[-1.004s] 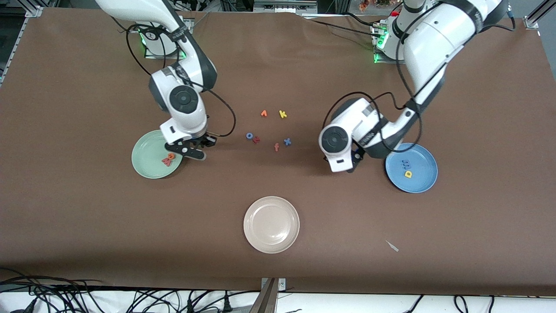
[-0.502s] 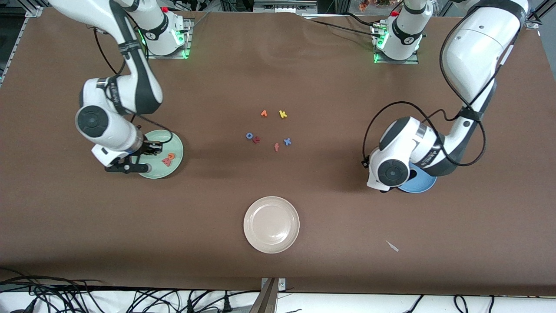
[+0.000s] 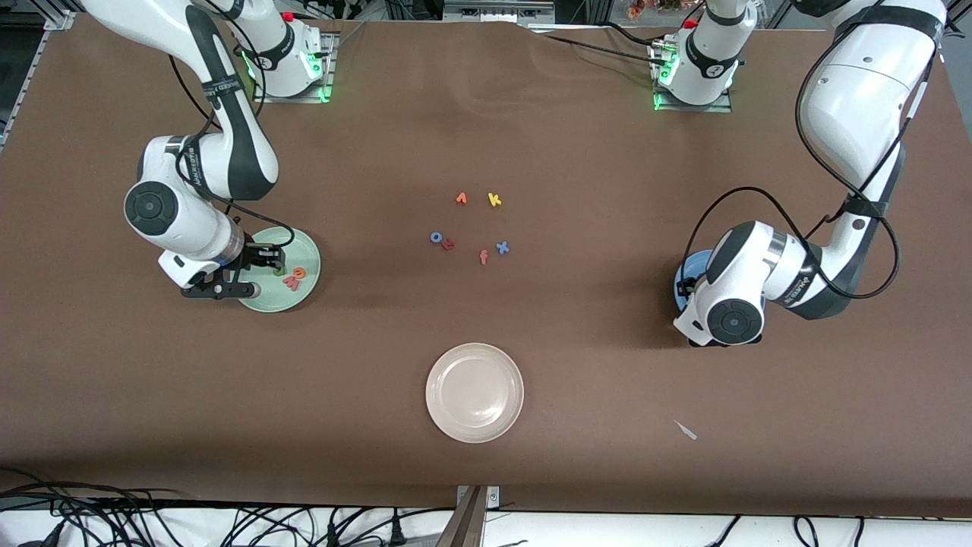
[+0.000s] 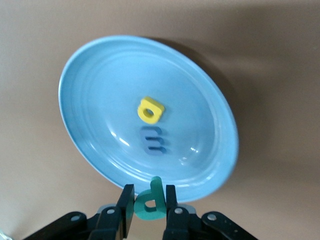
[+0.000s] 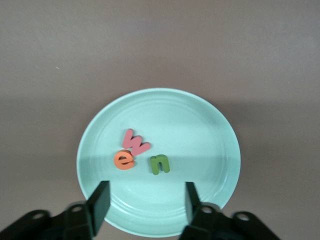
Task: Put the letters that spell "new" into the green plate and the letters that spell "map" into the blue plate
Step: 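Drop the p on the blue plate while the right gripper drops the n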
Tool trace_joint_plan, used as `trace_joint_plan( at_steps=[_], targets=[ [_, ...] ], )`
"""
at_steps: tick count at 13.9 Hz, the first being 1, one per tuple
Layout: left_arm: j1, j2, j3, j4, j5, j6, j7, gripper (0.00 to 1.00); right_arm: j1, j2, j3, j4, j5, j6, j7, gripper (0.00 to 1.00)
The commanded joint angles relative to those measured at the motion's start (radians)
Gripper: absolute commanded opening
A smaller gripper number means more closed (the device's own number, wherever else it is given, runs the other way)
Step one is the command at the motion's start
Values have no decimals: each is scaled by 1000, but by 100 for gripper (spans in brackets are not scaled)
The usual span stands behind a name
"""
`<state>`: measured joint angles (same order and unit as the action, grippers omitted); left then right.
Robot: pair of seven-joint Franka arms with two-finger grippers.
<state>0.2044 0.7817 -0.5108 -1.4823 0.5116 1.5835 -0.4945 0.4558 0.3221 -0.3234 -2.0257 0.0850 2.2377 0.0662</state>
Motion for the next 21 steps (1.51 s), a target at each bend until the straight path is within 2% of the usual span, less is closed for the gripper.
trace_joint_plan(
  at_steps=[1, 2, 3, 4, 6, 8, 10, 14, 18, 20, 21],
  targets=[
    [-5, 7, 60, 16, 22, 62, 201, 0, 9, -18, 4, 126, 19, -139, 65, 99],
    [-3, 7, 80, 16, 13, 73, 264, 1, 10, -18, 6, 181, 18, -194, 70, 99],
    [-3, 2, 83, 16, 13, 73, 302, 63, 9, -18, 4, 232, 16, -248, 66, 99],
    [-6, 2, 81, 20, 5, 69, 300, 100, 9, -21, 3, 286, 16, -309, 66, 99],
    [3, -9, 81, 25, -30, 64, 300, 100, 9, -23, 0, 417, 16, -450, 64, 99],
    [23, -22, 80, 68, -79, 44, 301, 100, 9, -24, 1, 531, 15, -568, 64, 99],
    [26, -61, 80, 73, -111, -9, 300, 100, 9, -35, -3, 596, 4, -651, 49, 99],
    [82, -146, 81, 71, -180, -40, 298, 100, 7, -77, -22, 596, 1, -710, 17, 99],
    [108, -220, 89, 65, -229, -111, 301, 100, 9, -121, -11, 582, -1, -713, 18, 100],
    [76, -315, 205, 36, -330, -80, 307, 100, -52, -184, 65, 514, -5, -701, 21, 100],
    [61, -382, 268, -13, -416, -45, 309, 100, -137, -214, 151, 483, -11, -695, 26, 100]
  ],
)
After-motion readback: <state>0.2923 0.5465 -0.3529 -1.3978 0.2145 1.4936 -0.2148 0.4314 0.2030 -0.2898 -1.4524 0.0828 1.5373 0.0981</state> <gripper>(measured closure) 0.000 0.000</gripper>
